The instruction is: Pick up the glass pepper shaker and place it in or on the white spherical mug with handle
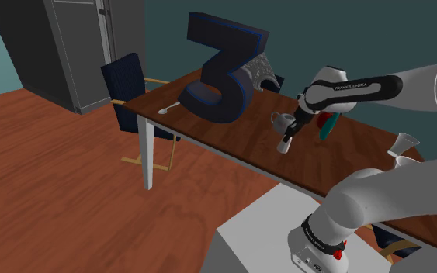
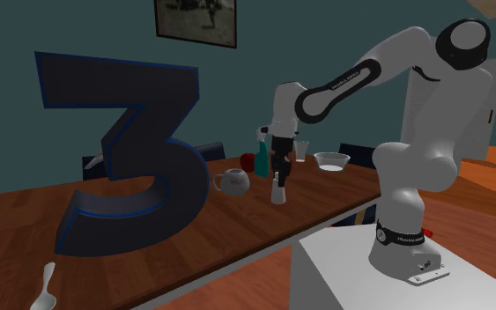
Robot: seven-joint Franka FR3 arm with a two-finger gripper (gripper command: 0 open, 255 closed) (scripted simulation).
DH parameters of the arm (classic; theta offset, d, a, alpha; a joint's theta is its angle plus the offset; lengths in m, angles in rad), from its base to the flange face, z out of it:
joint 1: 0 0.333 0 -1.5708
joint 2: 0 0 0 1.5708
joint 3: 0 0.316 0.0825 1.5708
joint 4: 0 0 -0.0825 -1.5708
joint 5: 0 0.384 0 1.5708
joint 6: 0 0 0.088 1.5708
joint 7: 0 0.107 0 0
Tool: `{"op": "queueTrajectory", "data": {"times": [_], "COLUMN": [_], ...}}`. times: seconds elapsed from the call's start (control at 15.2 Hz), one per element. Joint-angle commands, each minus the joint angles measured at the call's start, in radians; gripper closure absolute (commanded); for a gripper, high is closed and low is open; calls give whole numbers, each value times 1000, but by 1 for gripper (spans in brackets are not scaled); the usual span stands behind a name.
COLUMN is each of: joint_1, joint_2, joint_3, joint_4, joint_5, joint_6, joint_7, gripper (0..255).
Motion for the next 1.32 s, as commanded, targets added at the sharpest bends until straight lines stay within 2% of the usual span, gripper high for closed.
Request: {"op": "queueTrajectory", "data": {"times": [0.0, 1.25], "joint_1": [-3, 2], "joint_2": [-18, -103], "joint_3": [8, 71], "joint_4": [15, 215], "joint_5": [0, 26], "joint_6": [-34, -317], "joint_7": [3, 23], "gripper": [255, 255]}}
